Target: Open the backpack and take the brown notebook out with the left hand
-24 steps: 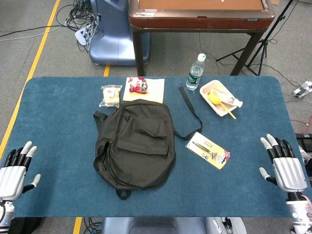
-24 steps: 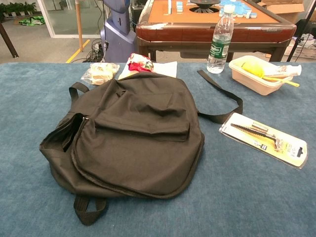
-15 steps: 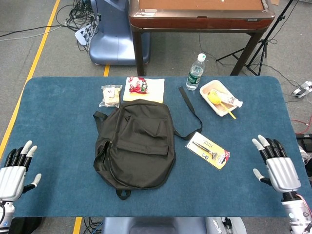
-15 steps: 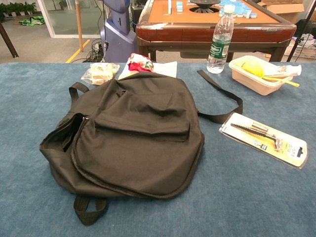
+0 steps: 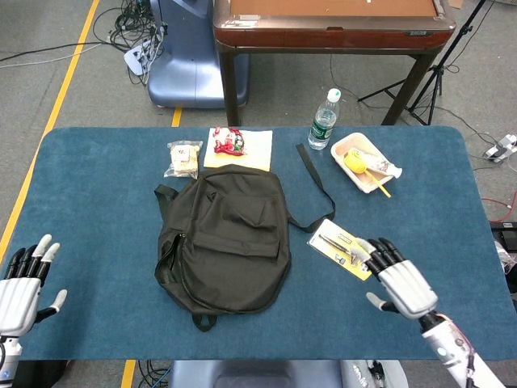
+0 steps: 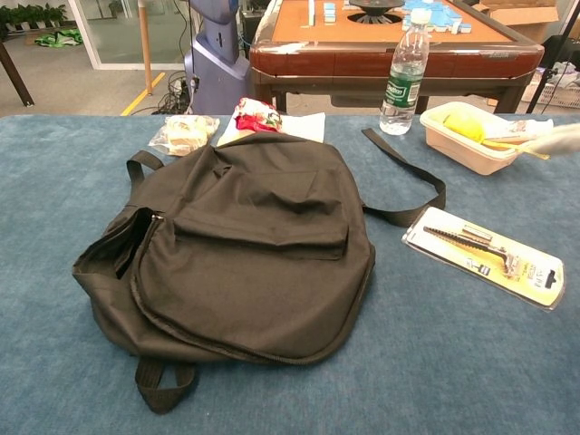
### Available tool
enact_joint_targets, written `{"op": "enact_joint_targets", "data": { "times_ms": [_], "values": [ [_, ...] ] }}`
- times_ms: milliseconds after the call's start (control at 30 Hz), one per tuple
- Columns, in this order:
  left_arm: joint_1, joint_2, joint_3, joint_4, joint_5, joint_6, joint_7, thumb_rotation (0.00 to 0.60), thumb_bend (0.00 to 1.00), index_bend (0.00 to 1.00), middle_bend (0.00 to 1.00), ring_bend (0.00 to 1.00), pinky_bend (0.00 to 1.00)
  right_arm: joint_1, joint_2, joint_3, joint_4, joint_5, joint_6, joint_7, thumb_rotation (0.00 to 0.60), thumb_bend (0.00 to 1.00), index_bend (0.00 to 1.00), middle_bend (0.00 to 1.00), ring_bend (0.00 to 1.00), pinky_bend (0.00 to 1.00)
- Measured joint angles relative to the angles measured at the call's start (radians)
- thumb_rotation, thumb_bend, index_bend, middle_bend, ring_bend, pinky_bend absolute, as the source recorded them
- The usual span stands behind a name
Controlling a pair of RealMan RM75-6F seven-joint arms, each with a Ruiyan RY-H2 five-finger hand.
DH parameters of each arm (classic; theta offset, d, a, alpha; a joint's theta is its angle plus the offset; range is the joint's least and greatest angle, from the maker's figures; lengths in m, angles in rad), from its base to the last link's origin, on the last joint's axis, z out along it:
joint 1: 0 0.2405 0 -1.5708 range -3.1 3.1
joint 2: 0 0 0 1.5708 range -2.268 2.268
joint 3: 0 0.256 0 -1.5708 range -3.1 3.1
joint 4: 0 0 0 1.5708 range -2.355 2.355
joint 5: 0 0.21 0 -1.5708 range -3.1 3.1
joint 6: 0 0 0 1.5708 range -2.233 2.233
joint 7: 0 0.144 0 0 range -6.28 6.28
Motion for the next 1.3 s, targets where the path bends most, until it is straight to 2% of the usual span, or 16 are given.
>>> {"op": "enact_joint_targets", "data": {
  "times_ms": [167,300,600,867,1100,1300],
  "values": [
    [0.005,0.007,0.0,-0.007,0.001,0.006,0.003,0.6,0.28,0.0,0.0,0.0,0.02,0.1,-0.036,-0.006,-0.029,-0.027,-0.138,0.006,0.6,0.26,0.0,0.02,0.0,0.05],
    [0.005,0.009,0.0,-0.013,0.001,0.007,0.008,0.6,0.28,0.0,0.0,0.0,0.02,0.192,-0.104,0.0,-0.036,-0.039,-0.238,0.017,0.6,0.26,0.0,0.02,0.0,0.06],
    [0.004,0.015,0.003,-0.033,0.018,0.01,0.021,0.6,0.28,0.0,0.0,0.0,0.02,0.323,-0.291,0.041,0.023,-0.02,-0.357,0.004,0.6,0.2,0.0,0.0,0.0,0.05],
    [0.005,0.025,0.007,-0.045,0.028,0.012,0.018,0.6,0.28,0.0,0.0,0.0,0.02,0.377,-0.45,0.079,0.123,0.058,-0.398,-0.063,0.6,0.12,0.0,0.0,0.0,0.0],
    [0.006,0.029,0.01,-0.051,0.037,0.014,0.013,0.6,0.28,0.0,0.0,0.0,0.02,0.418,-0.583,0.109,0.216,0.116,-0.398,-0.099,0.6,0.1,0.0,0.0,0.0,0.0],
    [0.007,0.033,0.011,-0.054,0.04,0.014,0.007,0.6,0.28,0.0,0.0,0.0,0.02,0.451,-0.66,0.118,0.277,0.144,-0.398,-0.103,0.6,0.09,0.0,0.0,0.0,0.0]
  ]
}}
